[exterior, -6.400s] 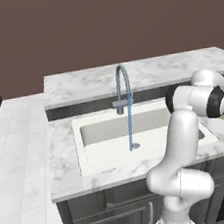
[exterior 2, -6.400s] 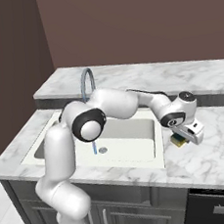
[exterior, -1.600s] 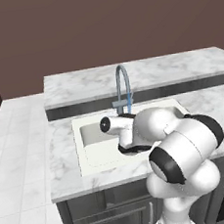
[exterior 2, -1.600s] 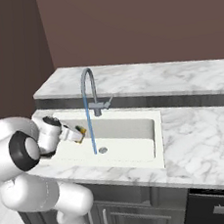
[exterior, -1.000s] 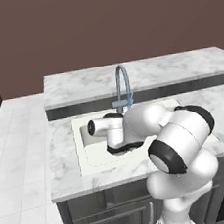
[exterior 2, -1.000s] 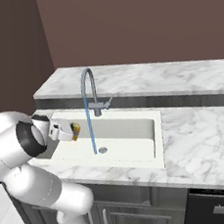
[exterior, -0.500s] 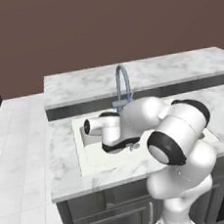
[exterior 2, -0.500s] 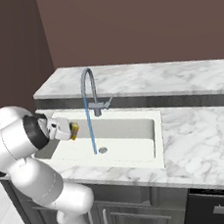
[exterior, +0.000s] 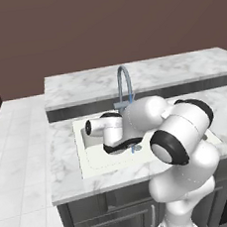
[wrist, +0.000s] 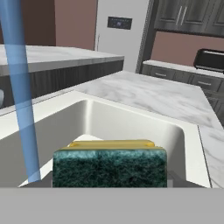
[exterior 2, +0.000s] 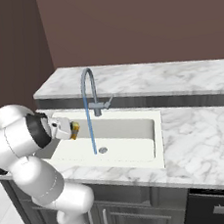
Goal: Soak the sponge with water for a few seconds and then drop it inside the sink.
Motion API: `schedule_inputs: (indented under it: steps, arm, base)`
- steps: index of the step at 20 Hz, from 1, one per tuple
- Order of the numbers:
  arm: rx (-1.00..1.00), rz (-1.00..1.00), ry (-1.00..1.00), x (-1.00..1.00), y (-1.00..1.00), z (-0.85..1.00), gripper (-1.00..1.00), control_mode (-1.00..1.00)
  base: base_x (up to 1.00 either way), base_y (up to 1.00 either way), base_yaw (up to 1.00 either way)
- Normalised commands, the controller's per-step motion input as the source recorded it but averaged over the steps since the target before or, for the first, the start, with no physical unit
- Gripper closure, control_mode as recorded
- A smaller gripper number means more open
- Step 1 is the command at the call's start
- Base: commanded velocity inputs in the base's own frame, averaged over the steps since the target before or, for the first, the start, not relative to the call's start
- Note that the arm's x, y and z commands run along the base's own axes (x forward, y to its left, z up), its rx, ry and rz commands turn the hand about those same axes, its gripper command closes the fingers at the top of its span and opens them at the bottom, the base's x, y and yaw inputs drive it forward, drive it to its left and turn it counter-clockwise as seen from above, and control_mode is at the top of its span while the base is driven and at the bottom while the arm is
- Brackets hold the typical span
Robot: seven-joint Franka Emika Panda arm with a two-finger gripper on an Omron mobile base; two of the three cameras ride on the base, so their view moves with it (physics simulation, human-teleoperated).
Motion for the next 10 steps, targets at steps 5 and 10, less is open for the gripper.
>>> schedule_inputs:
  steps: [5, 10]
  arm:
    - [0.0, 0.0, 0.0, 0.0, -0.24, 0.0, 1.0, -1.0]
    - [0.0, 0.0, 0.0, 0.0, -0.31, 0.0, 1.0, -1.0]
  base:
    - [0.0, 0.0, 0.0]
    - [0.0, 0.0, 0.0]
